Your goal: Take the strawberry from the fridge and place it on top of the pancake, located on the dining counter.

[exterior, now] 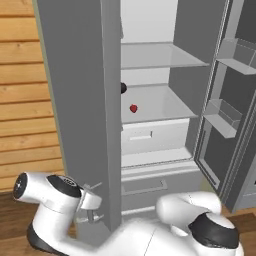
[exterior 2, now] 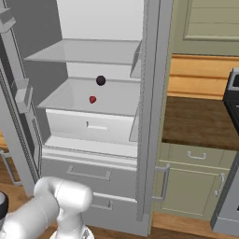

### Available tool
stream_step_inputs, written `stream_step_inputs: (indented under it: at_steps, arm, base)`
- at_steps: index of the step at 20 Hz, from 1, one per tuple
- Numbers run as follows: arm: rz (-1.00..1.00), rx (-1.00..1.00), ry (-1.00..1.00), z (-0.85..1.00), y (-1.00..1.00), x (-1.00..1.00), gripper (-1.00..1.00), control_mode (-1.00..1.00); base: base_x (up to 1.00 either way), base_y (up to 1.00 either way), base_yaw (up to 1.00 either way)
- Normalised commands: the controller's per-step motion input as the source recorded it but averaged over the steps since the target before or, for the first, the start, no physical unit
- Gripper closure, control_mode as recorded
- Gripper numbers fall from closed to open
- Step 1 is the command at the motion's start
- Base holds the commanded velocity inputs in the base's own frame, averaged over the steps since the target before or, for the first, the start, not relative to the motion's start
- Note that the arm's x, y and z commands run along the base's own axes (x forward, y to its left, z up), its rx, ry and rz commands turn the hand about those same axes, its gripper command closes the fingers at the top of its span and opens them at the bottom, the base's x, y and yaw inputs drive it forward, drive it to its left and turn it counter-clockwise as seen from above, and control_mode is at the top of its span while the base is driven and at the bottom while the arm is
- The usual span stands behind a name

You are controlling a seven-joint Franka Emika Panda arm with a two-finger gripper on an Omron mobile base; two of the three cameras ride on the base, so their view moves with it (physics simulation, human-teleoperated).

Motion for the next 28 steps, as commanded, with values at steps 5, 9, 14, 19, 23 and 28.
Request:
stream_step_inputs:
  at_steps: [5,9,14,19,23,28]
  arm:
    - [0.3,0.25,-0.18,0.34,-0.38,-0.98,-1.0,-1.0]
    - [0.34,0.31,-0.04,0.82,-0.65,-0.47,-1.0,-1.0]
    - [0.27,0.24,0.06,0.88,-0.53,-0.37,-1.0,-1.0]
    - [0.18,0.27,0.15,0.53,-0.61,-0.38,-1.0,-1.0]
    - [0.17,0.44,0.19,0.31,-0.73,0.01,-1.0,-1.0]
    - [0.17,0.52,0.02,0.2,-0.76,0.06,-1.0,-1.0]
  base:
    - [0.0,0.0,0.0]
    - [0.0,0.0,0.0]
    - [0.0,0.0,0.0]
    - [0.0,0.0,0.0]
    - [0.0,0.0,0.0]
    - [0.0,0.0,0.0]
